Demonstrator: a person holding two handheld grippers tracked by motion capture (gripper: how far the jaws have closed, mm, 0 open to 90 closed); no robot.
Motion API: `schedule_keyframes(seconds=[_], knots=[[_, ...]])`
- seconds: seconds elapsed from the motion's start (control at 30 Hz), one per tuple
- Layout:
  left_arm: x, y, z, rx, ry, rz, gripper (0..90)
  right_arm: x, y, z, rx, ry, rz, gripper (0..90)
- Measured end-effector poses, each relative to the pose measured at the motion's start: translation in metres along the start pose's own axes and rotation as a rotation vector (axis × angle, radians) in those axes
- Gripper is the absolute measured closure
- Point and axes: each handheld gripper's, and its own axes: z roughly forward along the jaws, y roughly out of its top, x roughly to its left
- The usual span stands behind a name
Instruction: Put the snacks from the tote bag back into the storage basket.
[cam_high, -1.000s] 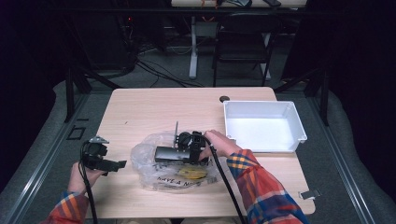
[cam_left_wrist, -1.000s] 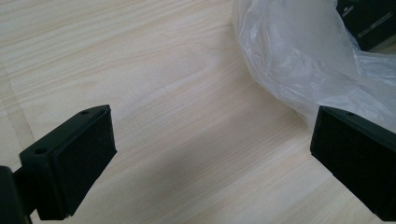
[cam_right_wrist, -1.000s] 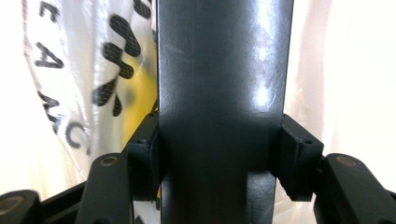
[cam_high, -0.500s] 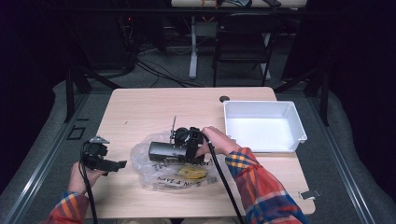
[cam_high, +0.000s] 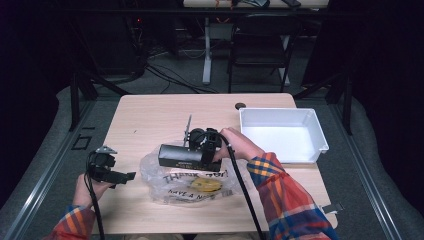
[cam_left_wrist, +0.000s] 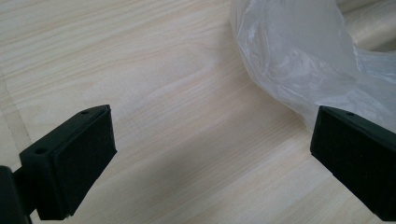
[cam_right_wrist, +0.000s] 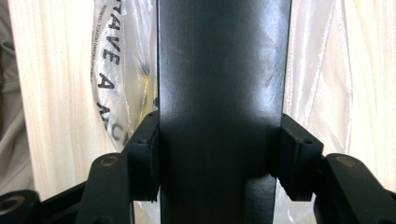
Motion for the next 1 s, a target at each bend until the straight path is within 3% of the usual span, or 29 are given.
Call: schedule_keyframes(seconds=[0.43, 1.0], knots=[[0.001, -0.001, -0.002, -0.031, -0.005, -0.001, 0.0, -0.004, -0.013, -0.021, 0.011, -0.003, -0.014, 42.4], [0.002, -0.002, -0.001, -0.025, -0.006, -0.004, 0.0, -0.008, -0.041, -0.043, 0.016, -0.013, -0.02, 42.5]])
